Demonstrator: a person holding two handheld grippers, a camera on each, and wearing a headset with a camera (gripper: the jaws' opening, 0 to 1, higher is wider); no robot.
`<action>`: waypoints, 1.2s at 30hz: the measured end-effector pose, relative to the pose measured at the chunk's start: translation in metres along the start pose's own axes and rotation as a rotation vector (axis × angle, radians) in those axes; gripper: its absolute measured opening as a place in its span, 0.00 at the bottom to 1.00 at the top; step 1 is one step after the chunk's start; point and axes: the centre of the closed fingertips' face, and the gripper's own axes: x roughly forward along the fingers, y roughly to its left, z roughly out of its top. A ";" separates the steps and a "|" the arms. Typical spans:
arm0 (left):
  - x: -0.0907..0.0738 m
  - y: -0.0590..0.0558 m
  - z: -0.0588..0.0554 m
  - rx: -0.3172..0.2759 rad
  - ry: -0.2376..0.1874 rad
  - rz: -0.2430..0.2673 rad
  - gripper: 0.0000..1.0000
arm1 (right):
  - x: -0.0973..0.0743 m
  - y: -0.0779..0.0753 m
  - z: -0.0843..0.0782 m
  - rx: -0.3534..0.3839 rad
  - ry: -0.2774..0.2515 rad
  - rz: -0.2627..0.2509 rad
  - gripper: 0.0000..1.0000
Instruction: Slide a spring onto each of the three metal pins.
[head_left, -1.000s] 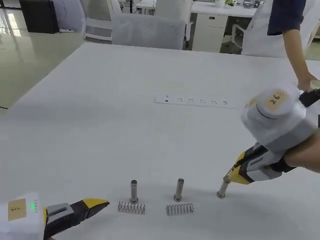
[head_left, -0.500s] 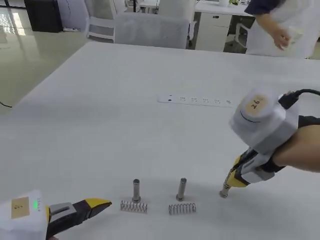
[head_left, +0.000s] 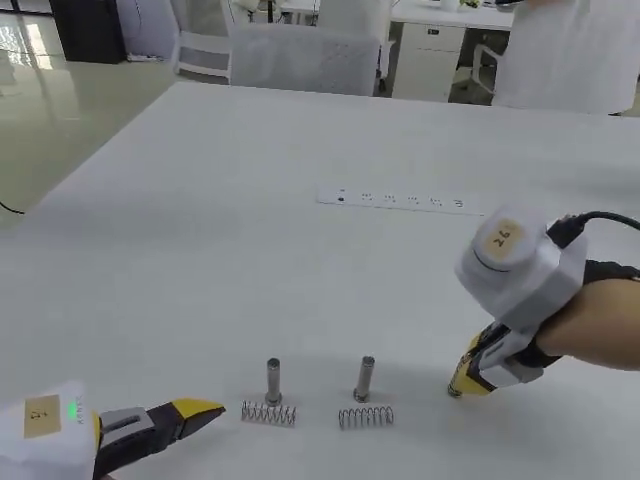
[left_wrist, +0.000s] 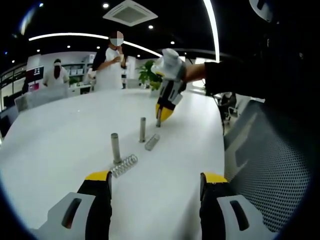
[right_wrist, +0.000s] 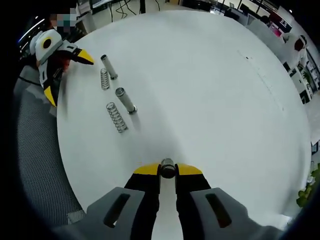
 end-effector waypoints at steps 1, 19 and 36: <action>0.000 0.000 0.000 0.001 0.001 0.000 0.68 | 0.001 0.001 -0.001 -0.002 -0.001 0.002 0.09; 0.001 -0.003 -0.001 0.001 0.005 -0.012 0.67 | 0.011 0.012 -0.026 0.015 0.031 0.024 0.08; 0.002 -0.004 0.000 0.003 0.003 -0.020 0.66 | 0.014 0.051 -0.015 -0.021 0.003 0.060 0.10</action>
